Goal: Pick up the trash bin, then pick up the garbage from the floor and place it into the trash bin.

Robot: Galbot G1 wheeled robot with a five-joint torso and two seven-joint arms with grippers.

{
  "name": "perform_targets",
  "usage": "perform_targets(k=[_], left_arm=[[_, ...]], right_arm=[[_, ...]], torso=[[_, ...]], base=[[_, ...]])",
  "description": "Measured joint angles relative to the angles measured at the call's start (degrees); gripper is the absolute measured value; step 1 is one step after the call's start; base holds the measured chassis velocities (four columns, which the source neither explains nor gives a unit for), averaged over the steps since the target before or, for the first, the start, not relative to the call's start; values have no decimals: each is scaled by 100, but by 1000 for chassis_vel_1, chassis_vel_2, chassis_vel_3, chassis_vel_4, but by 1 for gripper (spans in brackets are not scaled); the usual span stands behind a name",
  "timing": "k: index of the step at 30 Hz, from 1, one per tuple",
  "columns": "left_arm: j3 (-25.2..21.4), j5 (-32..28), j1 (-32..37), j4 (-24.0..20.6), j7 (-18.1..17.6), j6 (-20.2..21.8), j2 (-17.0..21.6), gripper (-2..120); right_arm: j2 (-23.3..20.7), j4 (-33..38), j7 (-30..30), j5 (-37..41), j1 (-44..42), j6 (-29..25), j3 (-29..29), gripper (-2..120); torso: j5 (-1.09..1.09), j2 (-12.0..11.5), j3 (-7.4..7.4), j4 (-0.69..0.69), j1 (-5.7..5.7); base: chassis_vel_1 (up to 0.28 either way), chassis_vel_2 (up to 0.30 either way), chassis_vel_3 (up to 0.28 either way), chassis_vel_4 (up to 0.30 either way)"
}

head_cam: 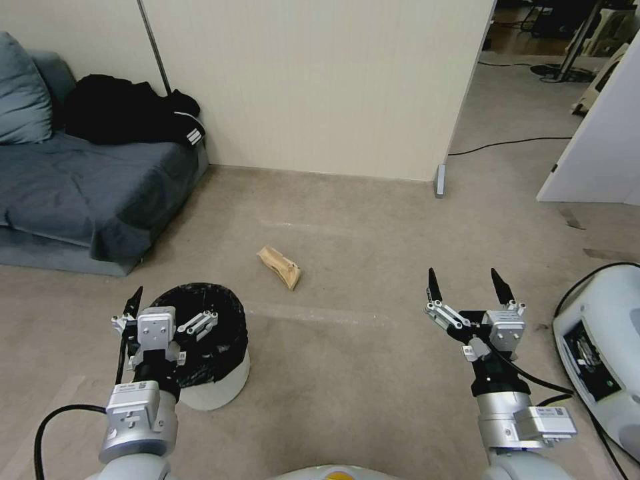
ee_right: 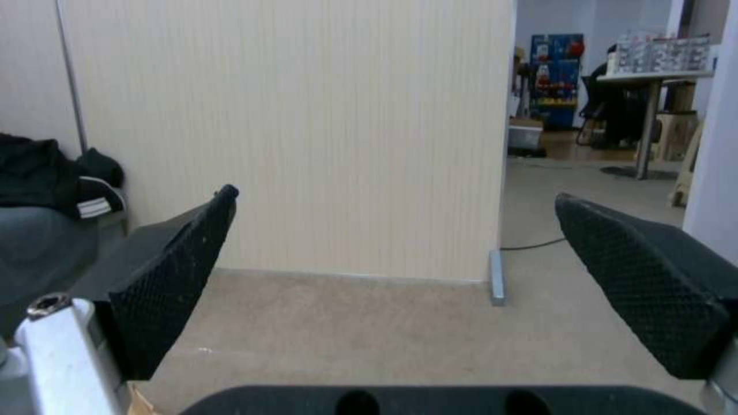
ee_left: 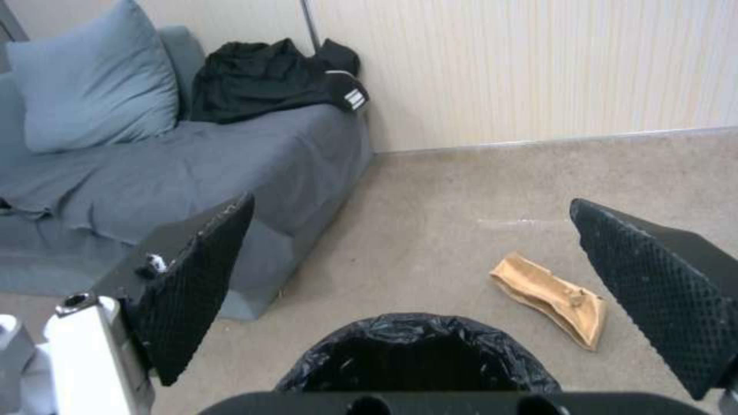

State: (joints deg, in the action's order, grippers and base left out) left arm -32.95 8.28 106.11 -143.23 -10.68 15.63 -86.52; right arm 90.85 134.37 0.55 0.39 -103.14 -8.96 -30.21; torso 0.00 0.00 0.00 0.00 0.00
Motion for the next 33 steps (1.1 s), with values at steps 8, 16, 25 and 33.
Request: perform_targets(k=[8, 16, 25, 33], left_arm=[[-393, -460, -596, 21, -123, 328, 179, 100], [-925, -1086, -1367, 434, -584, 630, 417, 100], [-1128, -1911, -1988, 1198, -842, 1221, 627, 100], [-1151, -2303, -2008, 1379, -712, 2326, 669, 99]], right_arm=[[-13, -30, -3, -41, 38, -65, -9, 100], [-25, -35, -20, -39, 87, -44, -120, 100], [-41, -25, -19, 28, 151, 27, -290, 100], [6, -25, 3, -1, 133, 52, -296, 100]], torso=[[0, 0, 0, -1, 0], [-1, 0, 0, 0, 0], [-1, 0, 0, -1, 0], [0, 0, 0, 0, -1]], base=[[0, 0, 0, 0], [0, 0, 0, 0], [0, 0, 0, 0], [0, 0, 0, 0]])
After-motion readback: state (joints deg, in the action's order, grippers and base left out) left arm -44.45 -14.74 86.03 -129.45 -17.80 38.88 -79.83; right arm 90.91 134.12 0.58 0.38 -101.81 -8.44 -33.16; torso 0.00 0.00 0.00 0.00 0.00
